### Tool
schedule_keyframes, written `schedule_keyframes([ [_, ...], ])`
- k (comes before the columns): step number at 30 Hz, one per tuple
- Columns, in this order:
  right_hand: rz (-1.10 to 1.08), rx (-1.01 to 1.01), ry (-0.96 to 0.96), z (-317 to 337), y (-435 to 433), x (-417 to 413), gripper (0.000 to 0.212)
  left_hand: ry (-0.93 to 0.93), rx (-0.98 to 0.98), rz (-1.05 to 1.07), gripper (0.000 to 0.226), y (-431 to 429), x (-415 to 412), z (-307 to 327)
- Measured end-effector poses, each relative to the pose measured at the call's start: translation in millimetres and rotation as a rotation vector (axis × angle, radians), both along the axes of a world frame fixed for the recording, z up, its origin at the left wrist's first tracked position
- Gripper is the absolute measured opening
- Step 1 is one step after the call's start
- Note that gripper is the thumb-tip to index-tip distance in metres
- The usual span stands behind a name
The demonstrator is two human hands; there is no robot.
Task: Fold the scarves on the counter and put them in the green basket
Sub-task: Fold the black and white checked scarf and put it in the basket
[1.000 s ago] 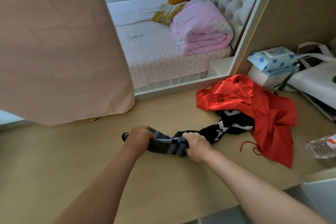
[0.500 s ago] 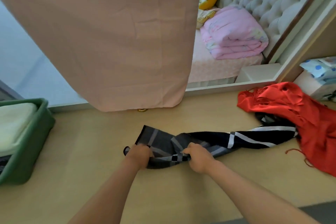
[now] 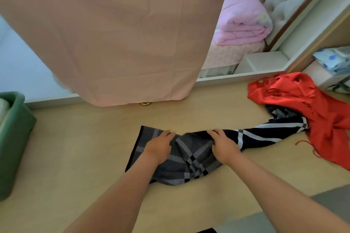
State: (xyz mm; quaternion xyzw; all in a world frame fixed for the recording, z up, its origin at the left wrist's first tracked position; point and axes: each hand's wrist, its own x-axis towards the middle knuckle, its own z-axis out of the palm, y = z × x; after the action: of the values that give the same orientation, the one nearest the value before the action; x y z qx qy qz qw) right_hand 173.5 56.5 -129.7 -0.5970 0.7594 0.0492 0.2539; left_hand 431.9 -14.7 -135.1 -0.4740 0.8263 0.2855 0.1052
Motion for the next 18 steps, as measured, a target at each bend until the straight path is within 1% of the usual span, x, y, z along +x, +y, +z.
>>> schedule_keyframes([
  [2, 0.015, 0.05, 0.063, -8, -4, -12, 0.064, -0.036, -0.02, -0.014, 0.064, -3, -10, -10],
  [4, 0.033, 0.073, 0.07, -17, -7, -19, 0.066, -0.053, -0.053, -0.01, 0.063, -3, -17, -18],
  [6, 0.03, 0.068, 0.058, -23, -11, -22, 0.062, -0.057, -0.067, 0.017, 0.053, -2, -20, -22],
  [9, 0.046, 0.043, 0.088, -21, -15, -20, 0.039, -0.01, -0.041, 0.073, 0.027, 0, -16, -24],
  [11, 0.059, -0.009, 0.096, -16, -16, -17, 0.029, 0.041, -0.085, 0.191, 0.022, 1, -10, -17],
  [15, -0.017, -0.219, 0.004, 6, -23, -8, 0.019, 0.105, -0.227, 0.538, 0.017, -11, 13, 6],
  [18, -0.059, -0.394, 0.001, 30, -42, 6, 0.021, 0.104, -0.333, 0.725, 0.018, -22, 35, 21],
])
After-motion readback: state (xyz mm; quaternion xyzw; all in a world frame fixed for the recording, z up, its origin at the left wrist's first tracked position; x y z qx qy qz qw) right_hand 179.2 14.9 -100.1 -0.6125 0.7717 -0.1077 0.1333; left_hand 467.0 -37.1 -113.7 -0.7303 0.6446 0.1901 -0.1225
